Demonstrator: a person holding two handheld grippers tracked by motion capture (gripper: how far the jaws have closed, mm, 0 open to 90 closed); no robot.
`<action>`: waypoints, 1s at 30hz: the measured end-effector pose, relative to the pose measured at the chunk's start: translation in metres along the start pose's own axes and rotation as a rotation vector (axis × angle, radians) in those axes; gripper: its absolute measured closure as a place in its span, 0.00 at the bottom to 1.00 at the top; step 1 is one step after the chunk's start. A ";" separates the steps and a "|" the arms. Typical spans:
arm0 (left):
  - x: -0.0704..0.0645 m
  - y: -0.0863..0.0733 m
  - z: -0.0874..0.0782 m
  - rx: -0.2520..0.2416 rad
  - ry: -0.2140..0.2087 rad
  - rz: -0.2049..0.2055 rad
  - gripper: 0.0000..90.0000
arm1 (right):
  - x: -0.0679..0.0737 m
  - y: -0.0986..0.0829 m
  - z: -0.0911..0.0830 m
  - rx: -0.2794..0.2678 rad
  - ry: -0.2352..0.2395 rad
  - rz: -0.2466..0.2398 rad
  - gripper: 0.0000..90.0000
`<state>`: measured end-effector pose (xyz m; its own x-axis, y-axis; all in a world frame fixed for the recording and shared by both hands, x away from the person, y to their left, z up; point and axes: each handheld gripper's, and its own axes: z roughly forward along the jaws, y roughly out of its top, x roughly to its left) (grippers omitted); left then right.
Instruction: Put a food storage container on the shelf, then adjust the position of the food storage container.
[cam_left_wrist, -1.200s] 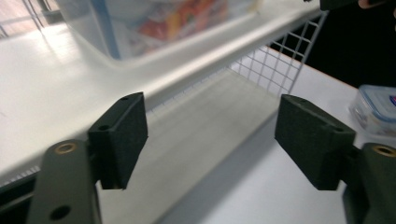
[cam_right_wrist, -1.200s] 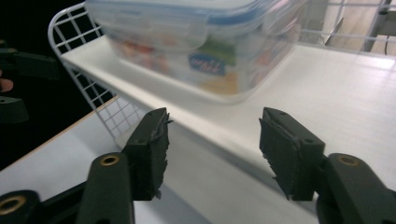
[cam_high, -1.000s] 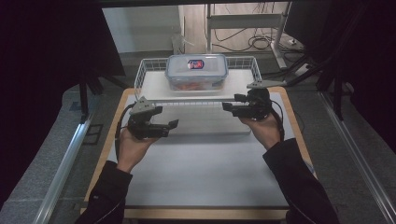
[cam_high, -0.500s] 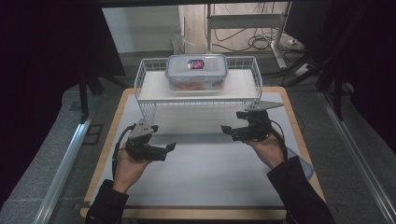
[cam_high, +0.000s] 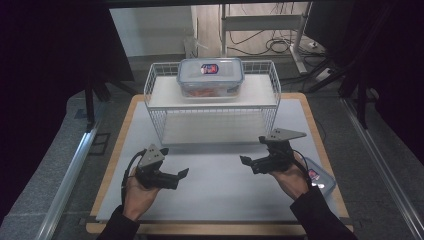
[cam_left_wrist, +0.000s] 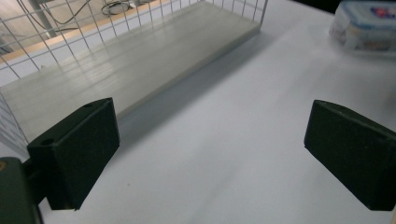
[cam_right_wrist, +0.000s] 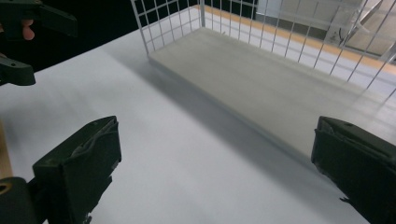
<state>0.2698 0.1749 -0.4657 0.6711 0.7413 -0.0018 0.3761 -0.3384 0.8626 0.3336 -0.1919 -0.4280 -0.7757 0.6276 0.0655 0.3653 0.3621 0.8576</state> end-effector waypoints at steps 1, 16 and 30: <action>-0.004 -0.004 0.001 0.016 0.016 0.023 0.03 | 0.001 -0.003 -0.001 0.002 0.000 0.001 0.01; -0.026 -0.043 0.005 0.114 0.045 0.075 0.01 | 0.019 -0.062 -0.005 0.069 0.016 0.026 0.04; -0.019 -0.046 0.002 0.085 0.058 0.023 0.01 | 0.010 -0.066 -0.006 0.163 -0.060 0.050 0.13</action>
<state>0.2411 0.1755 -0.5062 0.6430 0.7643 0.0493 0.4153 -0.4020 0.8160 0.2986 -0.2135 -0.4808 -0.7239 0.6863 0.0711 0.4851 0.4330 0.7597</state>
